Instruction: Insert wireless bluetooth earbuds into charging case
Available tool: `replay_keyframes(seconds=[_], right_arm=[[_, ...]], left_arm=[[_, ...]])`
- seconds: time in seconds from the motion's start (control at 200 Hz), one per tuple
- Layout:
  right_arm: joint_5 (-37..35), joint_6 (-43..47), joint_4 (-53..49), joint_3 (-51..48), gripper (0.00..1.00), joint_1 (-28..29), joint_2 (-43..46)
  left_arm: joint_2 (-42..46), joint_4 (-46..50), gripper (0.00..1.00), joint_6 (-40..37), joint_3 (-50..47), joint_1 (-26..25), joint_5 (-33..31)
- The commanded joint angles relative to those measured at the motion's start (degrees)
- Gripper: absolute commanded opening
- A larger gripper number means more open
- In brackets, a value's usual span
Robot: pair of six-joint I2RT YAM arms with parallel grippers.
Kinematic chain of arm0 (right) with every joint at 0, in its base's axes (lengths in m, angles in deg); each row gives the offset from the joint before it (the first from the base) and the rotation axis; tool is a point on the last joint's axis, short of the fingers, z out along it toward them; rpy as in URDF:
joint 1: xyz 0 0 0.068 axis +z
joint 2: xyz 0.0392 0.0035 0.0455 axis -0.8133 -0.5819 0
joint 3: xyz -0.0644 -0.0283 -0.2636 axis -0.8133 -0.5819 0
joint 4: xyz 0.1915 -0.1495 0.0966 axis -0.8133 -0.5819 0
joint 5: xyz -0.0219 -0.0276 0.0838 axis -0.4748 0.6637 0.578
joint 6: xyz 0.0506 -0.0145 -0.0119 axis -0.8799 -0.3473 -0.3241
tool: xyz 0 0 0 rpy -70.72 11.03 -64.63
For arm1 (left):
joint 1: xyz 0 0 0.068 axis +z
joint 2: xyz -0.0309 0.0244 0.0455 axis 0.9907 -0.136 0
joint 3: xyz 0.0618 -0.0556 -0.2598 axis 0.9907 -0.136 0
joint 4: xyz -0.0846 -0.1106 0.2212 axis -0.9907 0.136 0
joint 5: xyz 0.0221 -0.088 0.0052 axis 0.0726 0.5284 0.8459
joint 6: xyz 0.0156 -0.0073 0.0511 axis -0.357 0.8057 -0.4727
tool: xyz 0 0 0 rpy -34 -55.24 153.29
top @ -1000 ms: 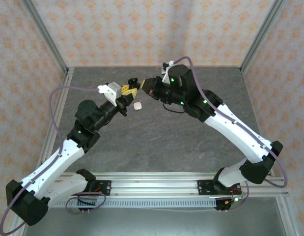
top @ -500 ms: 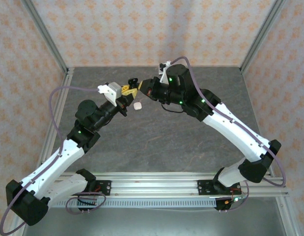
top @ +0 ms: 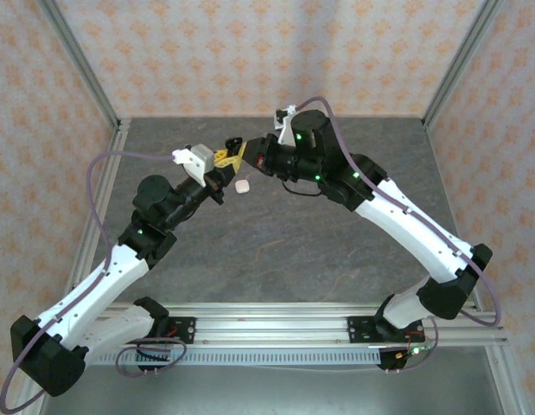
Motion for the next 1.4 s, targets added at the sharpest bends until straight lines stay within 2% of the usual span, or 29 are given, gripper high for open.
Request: replay_keyframes(seconds=[0.0, 0.545, 1.111, 1.391], right_arm=[[1.41, 0.91, 0.52, 2.17, 0.06, 0.02, -0.96], [1.74, -0.18, -2.29, 1.65, 0.06, -0.33, -0.84], [7.44, 1.28, -2.22, -0.75, 0.07, -2.57, 3.49], [9.57, 1.29, -3.78, -0.38, 0.07, -2.89, 2.42]], left_arm=[[0.21, -0.82, 0.0, 0.48, -0.36, -0.27, 1.4], [1.36, -0.33, 0.0, 0.22, -0.79, -0.22, 1.94], [2.58, 1.32, 0.0, -0.13, -0.93, -0.22, 5.48], [2.4, 1.55, 0.0, 0.4, -0.32, -0.22, 6.99]])
